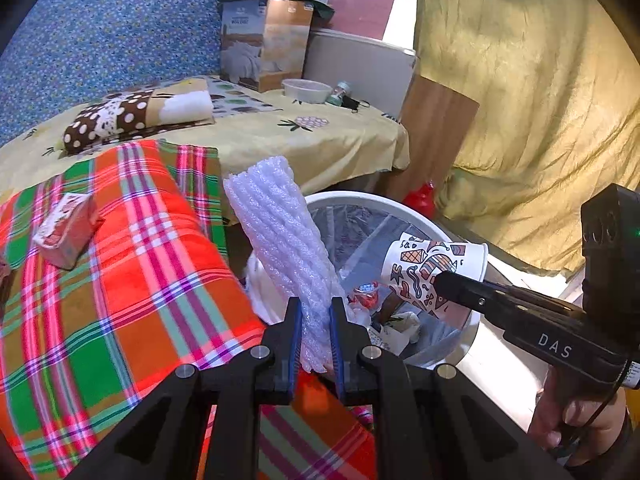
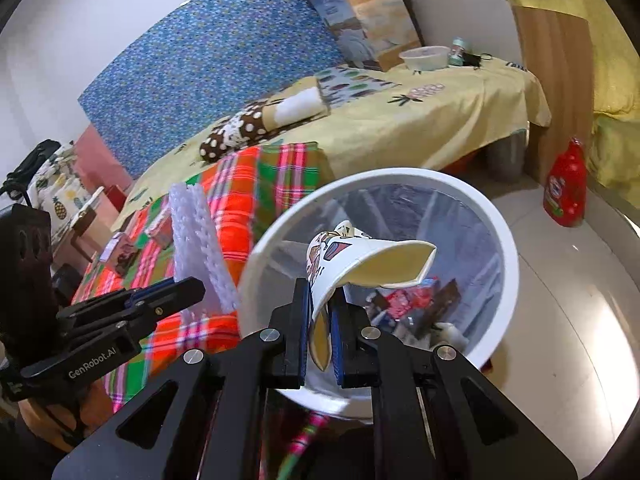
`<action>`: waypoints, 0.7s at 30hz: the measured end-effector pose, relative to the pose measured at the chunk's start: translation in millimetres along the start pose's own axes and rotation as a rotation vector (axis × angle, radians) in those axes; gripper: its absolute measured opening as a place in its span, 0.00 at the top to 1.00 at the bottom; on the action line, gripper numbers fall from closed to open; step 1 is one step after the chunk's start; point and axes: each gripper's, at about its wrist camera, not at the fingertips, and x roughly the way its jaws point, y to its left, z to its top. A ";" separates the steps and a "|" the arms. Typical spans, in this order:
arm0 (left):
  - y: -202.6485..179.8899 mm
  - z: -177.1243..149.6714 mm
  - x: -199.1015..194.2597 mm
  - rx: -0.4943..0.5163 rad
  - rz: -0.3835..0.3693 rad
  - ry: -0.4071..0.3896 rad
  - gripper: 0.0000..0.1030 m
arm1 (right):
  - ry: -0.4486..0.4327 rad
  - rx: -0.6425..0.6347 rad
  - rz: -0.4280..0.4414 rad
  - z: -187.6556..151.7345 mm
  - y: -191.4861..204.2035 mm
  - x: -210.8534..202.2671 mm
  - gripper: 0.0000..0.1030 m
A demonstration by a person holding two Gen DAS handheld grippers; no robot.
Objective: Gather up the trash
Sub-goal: 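Carry the foam sleeve with the left tool while the right tool carries the paper cup over the bin, then open the left tool dropping the foam sleeve while the right tool drops the paper cup into the bin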
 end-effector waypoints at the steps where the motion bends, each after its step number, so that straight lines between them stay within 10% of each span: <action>1: -1.3 0.5 2.2 0.003 -0.004 0.003 0.87 | 0.005 0.000 -0.006 -0.1 -1.2 0.4 0.89; 21: -15.4 8.4 40.2 0.031 -0.072 0.058 0.75 | 0.032 0.004 -0.114 2.0 -25.1 0.4 0.78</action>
